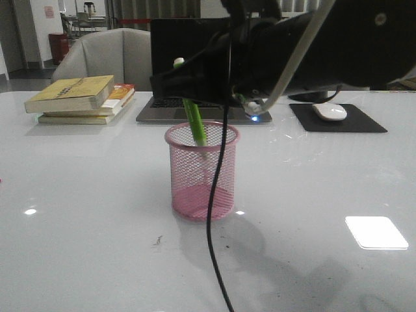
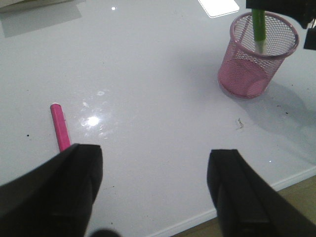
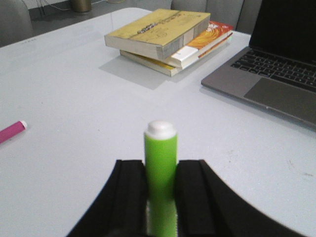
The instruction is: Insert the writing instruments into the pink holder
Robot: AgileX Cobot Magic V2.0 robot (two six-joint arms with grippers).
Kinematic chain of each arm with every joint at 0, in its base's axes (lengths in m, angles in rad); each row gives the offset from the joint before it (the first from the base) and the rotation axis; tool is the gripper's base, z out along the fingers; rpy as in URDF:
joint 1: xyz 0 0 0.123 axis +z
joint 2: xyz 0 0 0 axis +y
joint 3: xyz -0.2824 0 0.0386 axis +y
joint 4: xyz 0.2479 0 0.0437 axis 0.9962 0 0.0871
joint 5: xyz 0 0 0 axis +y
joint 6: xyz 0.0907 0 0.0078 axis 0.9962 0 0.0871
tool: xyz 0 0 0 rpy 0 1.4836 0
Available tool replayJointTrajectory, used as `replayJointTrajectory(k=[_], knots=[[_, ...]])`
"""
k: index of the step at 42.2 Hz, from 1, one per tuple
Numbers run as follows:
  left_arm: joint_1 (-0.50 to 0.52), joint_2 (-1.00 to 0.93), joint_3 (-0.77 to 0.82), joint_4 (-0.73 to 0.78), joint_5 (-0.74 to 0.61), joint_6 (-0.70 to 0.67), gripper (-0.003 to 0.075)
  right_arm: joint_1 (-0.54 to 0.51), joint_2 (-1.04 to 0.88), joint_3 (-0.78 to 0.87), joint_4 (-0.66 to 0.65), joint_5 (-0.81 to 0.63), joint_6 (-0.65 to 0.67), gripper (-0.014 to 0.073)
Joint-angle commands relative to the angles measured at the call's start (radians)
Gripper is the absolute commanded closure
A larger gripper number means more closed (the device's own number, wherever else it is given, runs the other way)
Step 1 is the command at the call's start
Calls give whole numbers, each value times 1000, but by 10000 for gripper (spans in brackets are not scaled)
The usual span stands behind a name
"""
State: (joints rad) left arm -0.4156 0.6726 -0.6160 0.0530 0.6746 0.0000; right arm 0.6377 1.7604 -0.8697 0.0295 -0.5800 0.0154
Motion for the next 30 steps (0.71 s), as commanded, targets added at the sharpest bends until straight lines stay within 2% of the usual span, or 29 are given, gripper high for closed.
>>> replayJointTrajectory(k=[1, 5, 9, 15, 23, 30], knots=[[-6, 4, -28, -8, -71, 0, 212, -6, -29, -23, -14, -100, -8, 347], [-6, 4, -28, -8, -71, 0, 212, -6, -32, -23, -14, -104, -8, 187], [-6, 4, -28, -8, -71, 0, 212, -6, -54, -23, -14, -111, -8, 109], [-6, 4, -28, -8, -71, 0, 212, -6, -160, -23, -14, -16, -8, 105], [-6, 4, -28, -8, -71, 0, 212, -6, -394, -23, -14, 309, -15, 105], [-6, 4, -28, -8, -71, 0, 212, -6, -597, -23, -49, 610, -95, 105]])
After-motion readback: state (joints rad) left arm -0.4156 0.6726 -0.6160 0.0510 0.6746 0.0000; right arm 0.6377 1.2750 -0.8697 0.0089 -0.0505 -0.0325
